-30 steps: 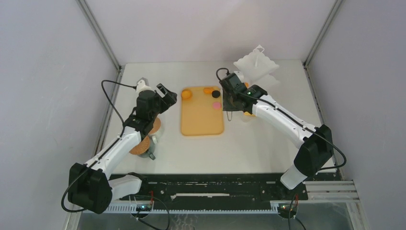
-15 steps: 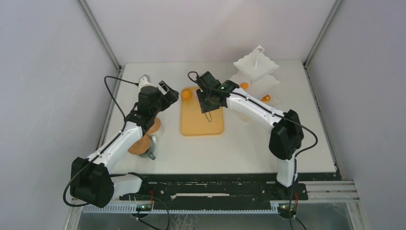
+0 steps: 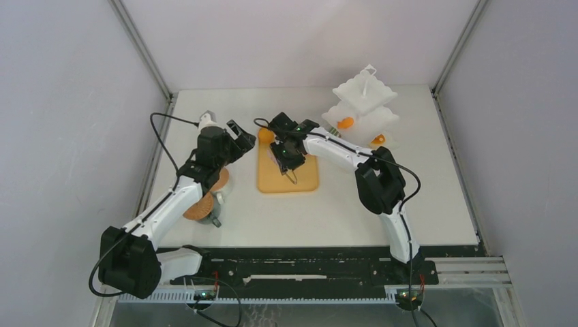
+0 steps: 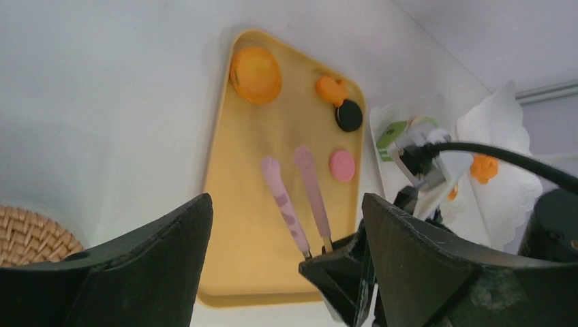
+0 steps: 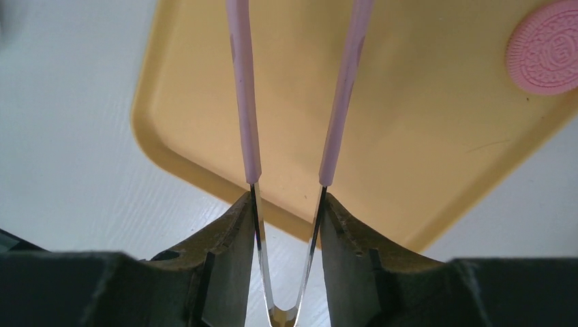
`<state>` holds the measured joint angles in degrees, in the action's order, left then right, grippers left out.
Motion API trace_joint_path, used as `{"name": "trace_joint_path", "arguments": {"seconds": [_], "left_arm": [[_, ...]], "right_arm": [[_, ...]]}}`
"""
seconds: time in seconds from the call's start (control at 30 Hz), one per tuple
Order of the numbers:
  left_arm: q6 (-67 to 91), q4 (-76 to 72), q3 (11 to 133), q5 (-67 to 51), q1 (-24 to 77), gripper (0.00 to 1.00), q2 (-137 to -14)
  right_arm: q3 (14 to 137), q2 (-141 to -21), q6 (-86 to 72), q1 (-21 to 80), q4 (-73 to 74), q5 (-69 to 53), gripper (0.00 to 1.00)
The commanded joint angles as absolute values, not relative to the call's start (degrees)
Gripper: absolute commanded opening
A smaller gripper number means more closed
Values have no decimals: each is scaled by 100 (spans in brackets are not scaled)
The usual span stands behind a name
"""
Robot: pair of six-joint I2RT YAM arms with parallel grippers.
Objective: Serve the afternoon tea
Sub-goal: Pick up the desert from the tray.
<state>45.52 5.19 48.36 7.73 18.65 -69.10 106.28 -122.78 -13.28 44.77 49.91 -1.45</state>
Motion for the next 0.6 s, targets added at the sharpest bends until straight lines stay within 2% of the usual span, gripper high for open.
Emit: {"name": "trace_joint_path", "arguments": {"seconds": [0.0,0.57], "left_arm": [[4626,430,4467,541,2049,84,-6610],[5036,794,3555,1008,3277,77,-6328]], "right_arm": [[10910,-12384,-1043,4471,4781,-244,46],[11299,-12962,-636,4128,4692,-439,48]]}}
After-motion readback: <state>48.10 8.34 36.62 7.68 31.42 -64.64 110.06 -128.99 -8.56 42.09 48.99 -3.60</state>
